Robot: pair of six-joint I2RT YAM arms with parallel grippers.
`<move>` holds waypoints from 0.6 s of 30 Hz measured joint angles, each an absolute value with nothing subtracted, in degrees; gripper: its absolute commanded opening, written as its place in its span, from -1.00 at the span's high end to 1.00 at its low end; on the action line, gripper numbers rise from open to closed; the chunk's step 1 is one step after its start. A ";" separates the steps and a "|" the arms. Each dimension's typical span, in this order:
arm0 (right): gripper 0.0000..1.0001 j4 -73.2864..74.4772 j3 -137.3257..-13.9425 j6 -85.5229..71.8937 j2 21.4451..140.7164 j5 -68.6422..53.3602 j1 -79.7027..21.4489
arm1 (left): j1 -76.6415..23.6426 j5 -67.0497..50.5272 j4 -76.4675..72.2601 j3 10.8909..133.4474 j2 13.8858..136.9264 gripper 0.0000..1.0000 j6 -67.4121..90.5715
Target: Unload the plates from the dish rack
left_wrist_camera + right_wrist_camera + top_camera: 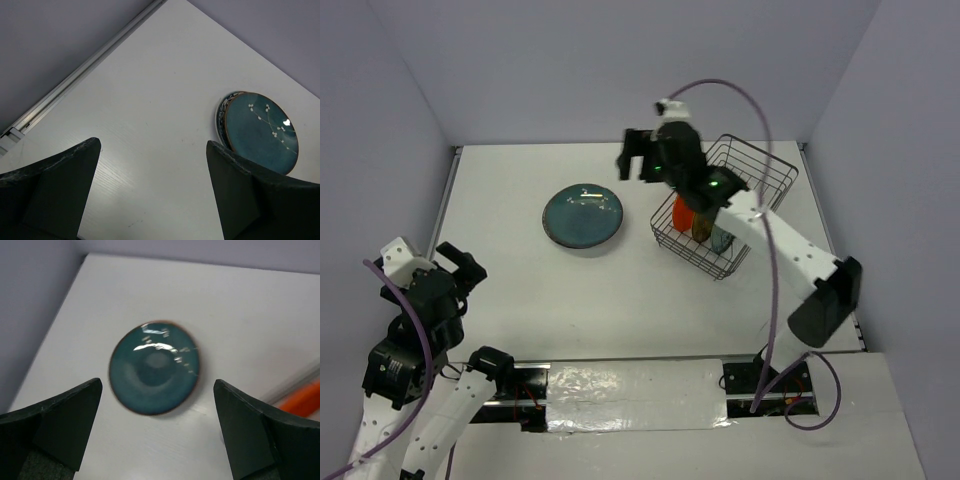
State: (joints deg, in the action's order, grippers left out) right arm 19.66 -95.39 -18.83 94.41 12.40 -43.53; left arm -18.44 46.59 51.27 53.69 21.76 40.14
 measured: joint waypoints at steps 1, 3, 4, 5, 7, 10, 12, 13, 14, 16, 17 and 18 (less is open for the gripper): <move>-1.00 21.23 -94.02 -21.26 91.83 13.32 -40.97 | -18.44 46.52 51.13 53.69 21.93 -0.99 39.97; -1.00 25.87 -89.60 -27.03 85.93 17.06 -35.40 | -18.44 46.33 50.89 53.69 22.48 -0.99 39.35; -0.98 27.49 -87.57 -28.29 83.11 18.44 -33.26 | -18.44 46.19 50.85 53.69 22.81 -0.99 39.22; -0.95 28.51 -84.93 -30.04 80.12 20.05 -31.46 | -18.44 46.15 50.83 53.69 23.11 -0.99 39.18; -0.80 31.18 -79.29 -32.51 74.11 22.41 -28.38 | -18.44 46.00 50.74 53.69 23.57 -0.99 39.11; -0.47 32.93 -72.03 -35.09 67.26 22.79 -23.11 | -18.44 45.80 50.52 53.67 23.75 -0.99 39.03; -0.40 33.36 -68.77 -36.38 64.95 22.28 -19.35 | -18.44 45.71 50.46 53.67 23.86 -0.99 39.00; -0.39 33.36 -67.61 -36.69 64.49 22.00 -17.72 | -18.44 45.69 50.41 53.67 23.90 -0.99 39.00; -0.39 33.43 -66.46 -37.10 64.31 21.52 -16.29 | -18.46 45.65 50.35 53.67 23.92 -0.99 39.00; -0.38 33.54 -65.06 -37.63 64.82 20.51 -14.92 | -18.44 45.50 50.11 53.67 23.99 -0.99 38.98; -0.36 33.65 -64.79 -37.80 65.63 20.05 -14.70 | -18.44 45.34 49.95 53.67 24.14 -0.99 38.94; -0.35 33.61 -64.77 -37.91 66.57 19.57 -14.44 | -18.44 45.15 49.78 53.67 24.34 -0.99 38.92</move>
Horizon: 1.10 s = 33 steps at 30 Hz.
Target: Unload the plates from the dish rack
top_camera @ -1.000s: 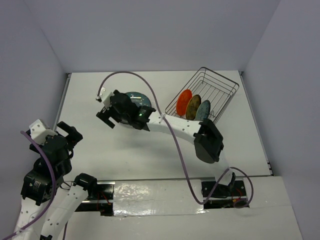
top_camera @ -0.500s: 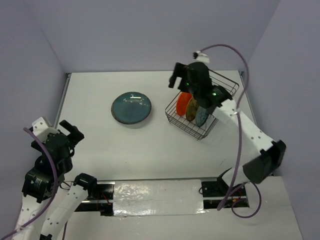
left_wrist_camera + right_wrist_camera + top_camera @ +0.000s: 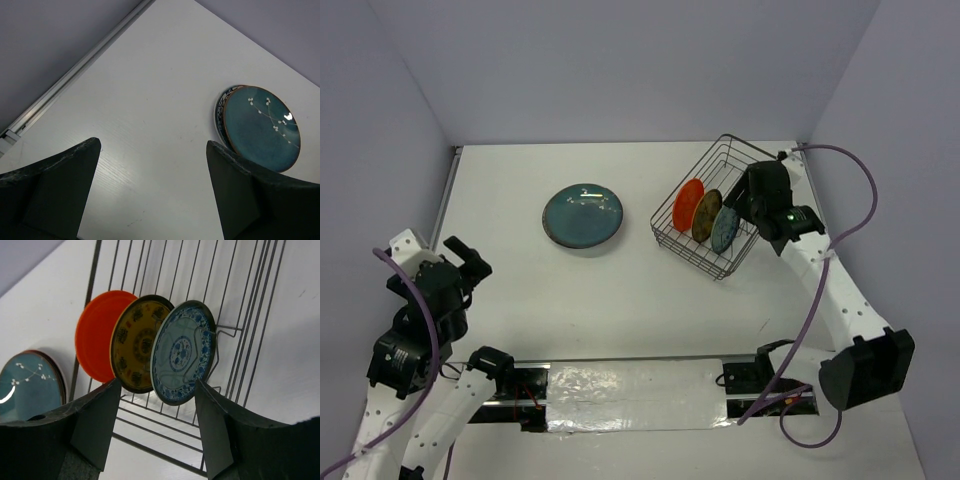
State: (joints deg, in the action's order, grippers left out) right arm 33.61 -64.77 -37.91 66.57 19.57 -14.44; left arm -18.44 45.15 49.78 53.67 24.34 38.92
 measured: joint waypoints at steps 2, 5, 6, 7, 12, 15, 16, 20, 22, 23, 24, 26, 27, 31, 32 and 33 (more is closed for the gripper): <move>-0.30 33.17 -64.73 -38.15 69.12 18.22 -14.06 | -18.44 44.86 49.52 53.67 25.06 -0.99 38.83; -0.28 32.25 -64.45 -38.63 73.47 16.40 -13.52 | -18.44 44.49 49.23 53.65 26.89 -0.99 38.48; -0.28 32.16 -64.42 -38.83 74.94 15.94 -13.45 | -18.44 44.23 49.21 53.65 27.64 -0.99 37.98; -0.27 32.01 -64.42 -39.05 76.20 15.59 -13.45 | -18.44 43.97 49.17 53.60 28.36 -0.99 37.74; -0.19 30.50 -64.34 -39.57 80.31 14.17 -13.45 | -18.46 42.57 48.66 53.32 30.76 -0.99 37.26; -0.01 30.02 -64.34 -39.59 81.89 14.26 -13.45 | -18.46 41.95 48.34 53.23 31.16 -0.99 36.47; 0.02 29.91 -64.34 -39.57 82.54 14.28 -13.45 | -18.46 41.76 48.29 53.23 31.22 -0.99 36.29; 0.24 28.62 -64.18 -40.03 84.73 14.31 -13.52 | -18.46 41.47 48.05 53.23 31.31 -0.99 36.07; 0.34 28.25 -63.75 -40.16 84.99 14.33 -13.45 | -18.46 41.39 47.92 53.23 31.31 -0.99 36.03; 0.36 27.99 -63.55 -40.36 84.99 14.35 -13.47 | -18.46 41.32 47.92 53.23 31.31 -0.99 36.03; 0.38 27.83 -63.37 -40.47 84.99 14.39 -13.47 | -18.46 41.25 47.92 53.23 31.31 -0.99 36.03; 0.51 27.77 -62.96 -40.47 84.97 14.61 -13.45 | -18.46 41.21 47.92 53.23 31.31 -0.99 36.01; 0.53 27.73 -62.57 -40.60 84.86 14.79 -13.45 | -18.46 41.21 47.92 53.23 31.31 -0.99 36.01; 0.98 28.08 -61.36 -40.60 83.57 15.16 -13.45 | -18.46 41.21 47.92 53.23 31.31 -0.99 36.01; 1.00 28.05 -61.30 -40.93 83.11 15.14 -13.45 | -18.46 41.21 47.92 53.23 31.31 -0.99 36.01; 1.00 28.05 -61.28 -41.01 82.65 15.14 -13.45 | -18.46 41.21 47.92 53.23 31.31 -0.99 36.01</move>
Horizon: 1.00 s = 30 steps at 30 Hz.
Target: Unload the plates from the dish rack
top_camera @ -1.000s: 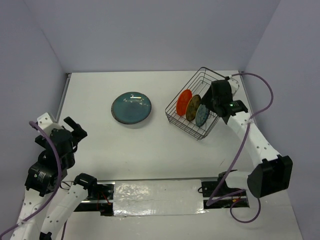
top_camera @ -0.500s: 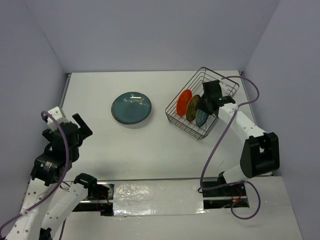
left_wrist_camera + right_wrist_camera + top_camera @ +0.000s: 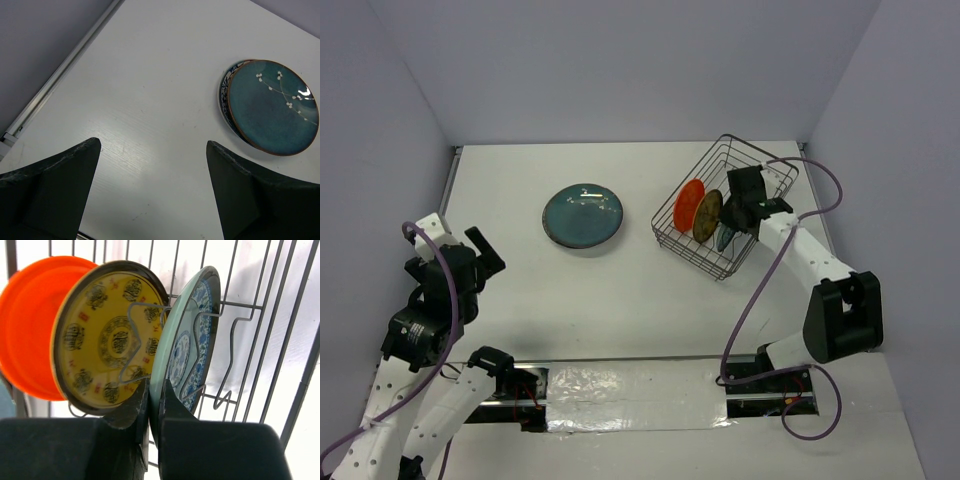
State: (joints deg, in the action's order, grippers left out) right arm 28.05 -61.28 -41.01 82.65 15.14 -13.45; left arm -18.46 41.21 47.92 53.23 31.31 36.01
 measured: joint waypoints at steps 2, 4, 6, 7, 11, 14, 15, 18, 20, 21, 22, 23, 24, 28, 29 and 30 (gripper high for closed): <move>1.00 28.08 -61.28 -40.99 81.73 15.18 -13.45 | -18.46 41.21 47.92 53.23 31.31 -0.99 36.01; 1.00 28.12 -61.28 -40.80 81.03 15.18 -13.45 | -18.46 41.21 47.92 53.23 31.31 -0.99 36.01; 1.00 28.14 -61.28 -40.58 80.51 15.18 -13.45 | -18.46 41.21 47.92 53.23 31.31 -0.99 36.01; 1.00 28.23 -61.28 -40.49 80.34 15.16 -13.45 | -18.46 41.21 47.92 53.23 31.31 -0.99 36.01; 1.00 28.84 -61.60 -39.90 79.35 14.41 -13.45 | -18.46 41.21 47.92 53.23 31.31 -0.99 36.01; 1.00 30.20 -63.16 -39.22 78.17 13.67 -13.45 | -18.52 41.21 47.92 53.23 31.31 -0.99 36.01; 1.00 31.11 -64.36 -38.89 77.60 13.43 -13.45 | -18.52 41.21 47.92 53.23 31.31 -0.99 36.01; 1.00 32.51 -68.42 -37.36 75.55 12.75 -13.72 | -18.57 41.17 47.92 53.23 31.29 -0.99 36.01; 1.00 33.15 -71.44 -35.44 73.76 12.16 -14.17 | -18.57 41.01 47.90 53.21 31.29 -0.99 35.97; 1.00 33.21 -72.75 -34.28 72.73 11.68 -14.59 | -18.57 40.88 47.90 53.21 31.29 -0.99 35.97; 1.00 33.50 -74.26 -32.51 71.70 11.16 -15.53 | -18.57 40.66 47.83 53.21 31.29 -0.99 35.92; 1.00 33.65 -75.61 -30.50 70.87 10.85 -16.84 | -18.57 40.51 47.77 53.21 31.29 -0.99 35.90; 1.00 33.78 -77.06 -28.18 70.15 10.28 -18.76 | -18.57 40.34 47.66 53.21 31.29 -0.99 35.88; 1.00 34.28 -81.80 -16.43 69.14 9.26 -32.99 | -18.57 40.21 47.48 53.21 31.27 -0.99 35.90; 1.00 34.65 -82.24 -13.52 69.30 10.17 -37.76 | -18.57 40.36 47.51 53.21 31.22 -0.99 36.01; 1.00 35.11 -82.28 -10.87 69.69 10.41 -41.85 | -18.57 40.64 47.55 53.21 31.11 -0.99 36.12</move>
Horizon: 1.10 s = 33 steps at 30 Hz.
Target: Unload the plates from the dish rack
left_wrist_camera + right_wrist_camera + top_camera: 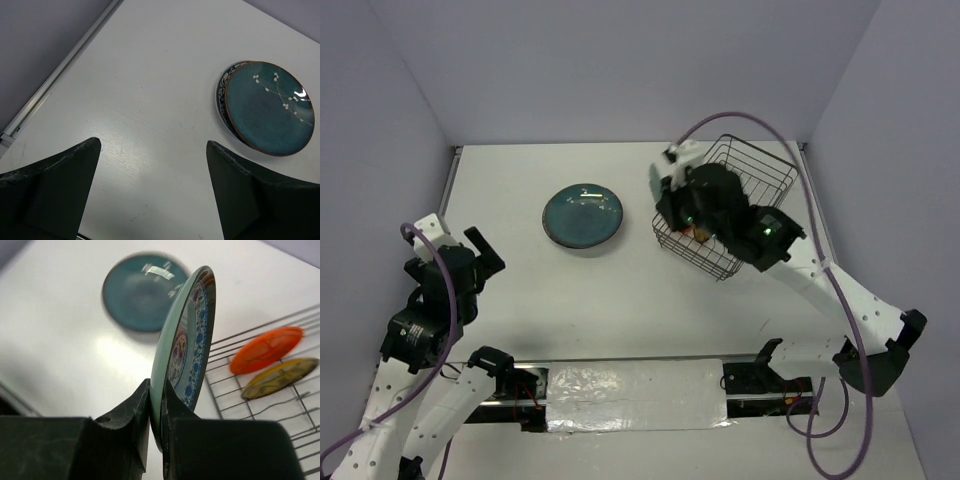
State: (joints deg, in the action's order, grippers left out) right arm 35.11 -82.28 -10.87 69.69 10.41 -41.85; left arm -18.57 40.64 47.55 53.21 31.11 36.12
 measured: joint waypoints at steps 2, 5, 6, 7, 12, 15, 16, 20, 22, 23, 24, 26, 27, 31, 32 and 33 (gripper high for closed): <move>1.00 36.95 -82.15 -5.69 70.70 13.91 -50.13 | -18.57 41.98 47.97 53.21 30.37 -0.99 36.53; 1.00 39.68 -80.73 -0.01 75.42 20.45 -63.42 | -18.61 44.05 49.23 53.21 28.08 -0.99 37.95; 1.00 40.66 -80.29 0.93 77.49 22.44 -65.91 | -18.61 44.77 49.58 53.23 27.22 -0.99 38.19; 1.00 42.02 -80.16 1.63 79.99 24.38 -68.40 | -18.61 45.32 49.95 53.23 26.33 -0.99 38.65; 1.00 45.41 -80.34 1.93 96.66 32.51 -75.40 | -18.61 46.89 50.57 53.25 24.58 -0.99 39.46; 1.00 46.65 -81.89 0.91 107.02 34.76 -76.75 | -18.61 46.96 50.94 53.25 25.41 -0.99 39.46; 1.00 46.89 -82.70 0.56 110.10 35.31 -77.21 | -18.61 46.94 50.98 53.25 25.76 -0.99 39.46; 0.92 48.01 -87.39 -0.05 118.56 38.54 -78.56 | -18.61 46.92 50.98 53.25 26.39 -0.99 39.44; 0.69 48.01 -89.95 -0.16 120.68 39.75 -78.91 | -18.61 46.92 50.98 53.25 26.37 -0.99 39.44; 0.59 48.10 -91.39 -0.32 121.71 39.99 -79.00 | -18.61 46.92 50.98 53.25 26.37 -0.99 39.44; 0.37 47.90 -92.55 -0.40 122.48 40.05 -79.05 | -18.61 46.92 50.98 53.25 26.35 -0.99 39.44; 0.19 46.70 -93.91 -0.99 123.52 38.39 -79.26 | -18.61 46.92 50.98 53.25 26.09 -0.99 39.44; 0.04 46.17 -94.15 -1.10 123.85 37.52 -79.31 | -18.61 46.94 50.98 53.25 25.91 -0.99 39.44; -0.27 45.17 -94.19 -1.85 124.16 34.00 -79.90 | -18.61 46.94 50.98 53.25 25.34 -0.99 39.46; -0.31 44.97 -94.19 -1.91 124.16 33.30 -80.16 | -18.61 46.96 50.98 53.25 25.32 -0.99 39.46; -0.34 44.86 -94.24 -2.04 124.16 32.71 -80.36 | -18.61 46.96 50.98 53.25 25.32 -0.99 39.46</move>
State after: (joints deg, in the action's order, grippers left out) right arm 44.86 -94.24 -2.04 124.16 32.71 -80.36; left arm -18.61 46.96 50.98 53.25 25.32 39.46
